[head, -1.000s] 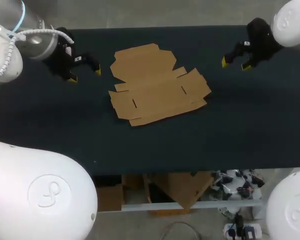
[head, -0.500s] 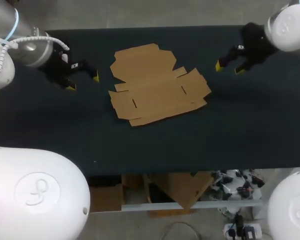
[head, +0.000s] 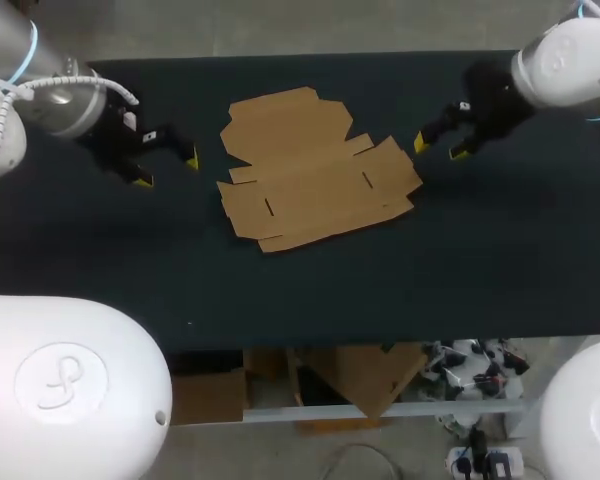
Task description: Assemble the packaging by folding the flat box into shape, placing the metal phone stand inside, and closing the box properly
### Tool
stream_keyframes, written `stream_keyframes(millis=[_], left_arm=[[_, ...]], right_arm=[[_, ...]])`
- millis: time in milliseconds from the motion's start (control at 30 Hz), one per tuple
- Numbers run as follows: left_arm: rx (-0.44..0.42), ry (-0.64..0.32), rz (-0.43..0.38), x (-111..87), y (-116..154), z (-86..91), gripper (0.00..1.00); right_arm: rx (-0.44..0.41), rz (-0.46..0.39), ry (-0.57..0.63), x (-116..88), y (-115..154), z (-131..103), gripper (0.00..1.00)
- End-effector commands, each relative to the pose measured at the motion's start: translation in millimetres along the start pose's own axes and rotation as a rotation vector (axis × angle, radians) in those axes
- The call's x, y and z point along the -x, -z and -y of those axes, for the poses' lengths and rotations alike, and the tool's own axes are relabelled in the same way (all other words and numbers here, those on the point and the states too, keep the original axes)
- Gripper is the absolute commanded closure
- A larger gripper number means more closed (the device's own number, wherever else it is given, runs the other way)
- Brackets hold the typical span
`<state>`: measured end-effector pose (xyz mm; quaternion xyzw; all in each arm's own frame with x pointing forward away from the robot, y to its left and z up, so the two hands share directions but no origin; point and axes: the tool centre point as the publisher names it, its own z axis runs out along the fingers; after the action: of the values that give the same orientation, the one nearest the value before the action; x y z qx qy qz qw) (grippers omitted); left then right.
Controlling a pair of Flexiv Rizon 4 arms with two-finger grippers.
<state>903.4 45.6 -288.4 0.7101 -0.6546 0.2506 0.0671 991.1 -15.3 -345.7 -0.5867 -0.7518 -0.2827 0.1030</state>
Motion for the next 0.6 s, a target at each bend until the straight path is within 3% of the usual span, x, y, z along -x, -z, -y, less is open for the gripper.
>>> stream_keyframes(millis=[33, 533, 600], left_arm=[[0.0, 0.003, 0.001, 1.5, 0.0, -0.8, 0.0], [-0.005, -0.002, -0.016, 7.5, 1.9, -4.0, 0.0], [-0.006, -0.001, -0.018, 8.1, 2.1, -4.4, 0.0]], right_arm=[[-0.007, -0.035, 0.002, 2.4, -9.3, -3.9, 0.0], [-0.033, -0.105, -0.019, -2.6, -38.8, -3.8, 0.0], [-0.042, -0.113, -0.02, -3.8, -42.6, -5.5, 0.05]])
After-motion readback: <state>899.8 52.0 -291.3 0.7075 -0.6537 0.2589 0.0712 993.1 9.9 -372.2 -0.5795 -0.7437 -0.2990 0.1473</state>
